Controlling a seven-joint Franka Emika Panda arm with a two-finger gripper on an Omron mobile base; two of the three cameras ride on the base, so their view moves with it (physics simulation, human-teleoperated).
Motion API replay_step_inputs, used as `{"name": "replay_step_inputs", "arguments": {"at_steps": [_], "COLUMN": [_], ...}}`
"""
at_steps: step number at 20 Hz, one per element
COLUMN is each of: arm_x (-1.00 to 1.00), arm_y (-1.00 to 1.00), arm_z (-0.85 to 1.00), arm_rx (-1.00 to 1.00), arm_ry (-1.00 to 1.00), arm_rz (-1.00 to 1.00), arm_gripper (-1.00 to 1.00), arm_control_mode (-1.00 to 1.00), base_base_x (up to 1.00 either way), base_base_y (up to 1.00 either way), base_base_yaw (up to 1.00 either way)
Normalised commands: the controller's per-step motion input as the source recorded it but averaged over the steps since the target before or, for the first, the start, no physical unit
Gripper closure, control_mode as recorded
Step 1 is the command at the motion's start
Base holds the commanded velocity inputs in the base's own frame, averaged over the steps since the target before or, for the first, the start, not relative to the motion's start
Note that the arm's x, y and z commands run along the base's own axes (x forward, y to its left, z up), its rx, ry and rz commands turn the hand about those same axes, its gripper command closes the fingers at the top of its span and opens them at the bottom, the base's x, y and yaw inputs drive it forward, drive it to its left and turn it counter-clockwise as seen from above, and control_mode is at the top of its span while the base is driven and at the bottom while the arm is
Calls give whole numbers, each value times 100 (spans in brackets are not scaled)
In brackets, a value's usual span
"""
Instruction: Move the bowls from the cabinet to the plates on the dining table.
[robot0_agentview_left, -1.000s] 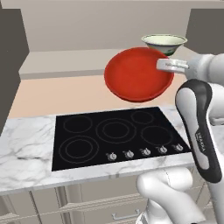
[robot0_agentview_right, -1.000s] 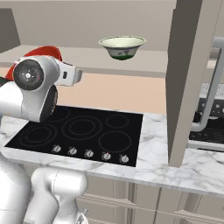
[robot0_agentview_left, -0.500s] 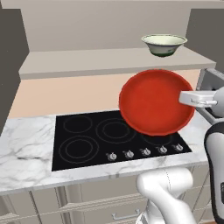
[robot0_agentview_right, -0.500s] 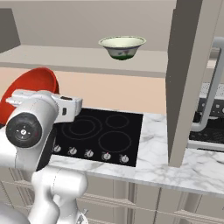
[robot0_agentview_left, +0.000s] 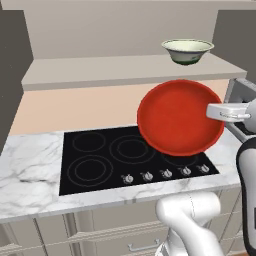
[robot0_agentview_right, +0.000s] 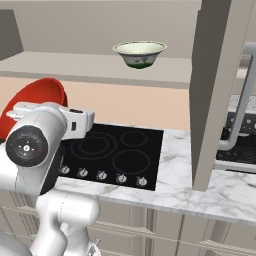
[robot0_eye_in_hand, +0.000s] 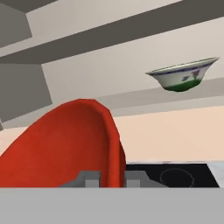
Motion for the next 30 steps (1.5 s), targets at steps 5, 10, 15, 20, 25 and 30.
{"name": "replay_step_inputs", "arguments": {"at_steps": [5, 10, 15, 20, 25, 30], "arm_x": [0, 0, 0, 0, 0, 0], "arm_y": [0, 0, 0, 0, 0, 0], "arm_z": [0, 0, 0, 0, 0, 0], "arm_rx": [0, 0, 0, 0, 0, 0], "arm_ry": [0, 0, 0, 0, 0, 0], "arm_rz": [0, 0, 0, 0, 0, 0], "arm_gripper": [100, 100, 100, 100, 100, 100], "arm_control_mode": [100, 100, 100, 100, 100, 100], "base_base_x": [-63, -89, -75, -33, 0, -4], "base_base_y": [-14, -22, -14, -1, 0, -27], "base_base_yaw": [0, 0, 0, 0, 0, -20]}}
